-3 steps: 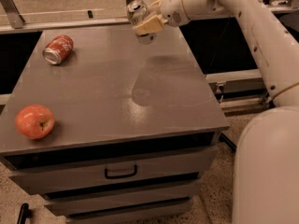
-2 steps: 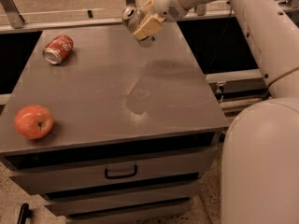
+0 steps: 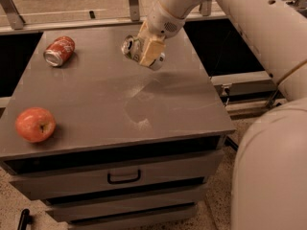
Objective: Knock 7up can over
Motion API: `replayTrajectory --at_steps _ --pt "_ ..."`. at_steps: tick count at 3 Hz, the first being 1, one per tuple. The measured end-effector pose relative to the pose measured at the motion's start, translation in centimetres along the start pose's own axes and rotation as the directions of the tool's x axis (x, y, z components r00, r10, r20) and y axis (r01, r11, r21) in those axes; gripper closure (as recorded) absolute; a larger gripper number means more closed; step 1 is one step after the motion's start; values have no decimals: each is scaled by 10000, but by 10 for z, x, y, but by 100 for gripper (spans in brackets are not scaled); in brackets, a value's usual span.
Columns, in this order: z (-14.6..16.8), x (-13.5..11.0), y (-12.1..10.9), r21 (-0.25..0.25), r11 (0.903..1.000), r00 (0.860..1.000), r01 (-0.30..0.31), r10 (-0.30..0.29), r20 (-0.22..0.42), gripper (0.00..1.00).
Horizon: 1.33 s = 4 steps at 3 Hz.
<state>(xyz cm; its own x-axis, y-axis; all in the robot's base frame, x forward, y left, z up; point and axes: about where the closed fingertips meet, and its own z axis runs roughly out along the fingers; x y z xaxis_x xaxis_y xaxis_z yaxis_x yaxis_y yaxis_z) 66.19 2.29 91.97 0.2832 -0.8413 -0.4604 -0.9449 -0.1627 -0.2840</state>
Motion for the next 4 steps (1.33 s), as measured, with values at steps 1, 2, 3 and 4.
replayTrajectory --at_steps 1,2,3,4 --pt "16 18 24 -344 9993 9946 -150 114 -1030 48" --pt "31 35 41 -645 9971 9800 -395 261 -1972 24" --pt "35 35 41 -693 9969 9804 -378 236 -1954 0" --pt "33 36 41 -688 9972 9816 -285 149 -1902 0"
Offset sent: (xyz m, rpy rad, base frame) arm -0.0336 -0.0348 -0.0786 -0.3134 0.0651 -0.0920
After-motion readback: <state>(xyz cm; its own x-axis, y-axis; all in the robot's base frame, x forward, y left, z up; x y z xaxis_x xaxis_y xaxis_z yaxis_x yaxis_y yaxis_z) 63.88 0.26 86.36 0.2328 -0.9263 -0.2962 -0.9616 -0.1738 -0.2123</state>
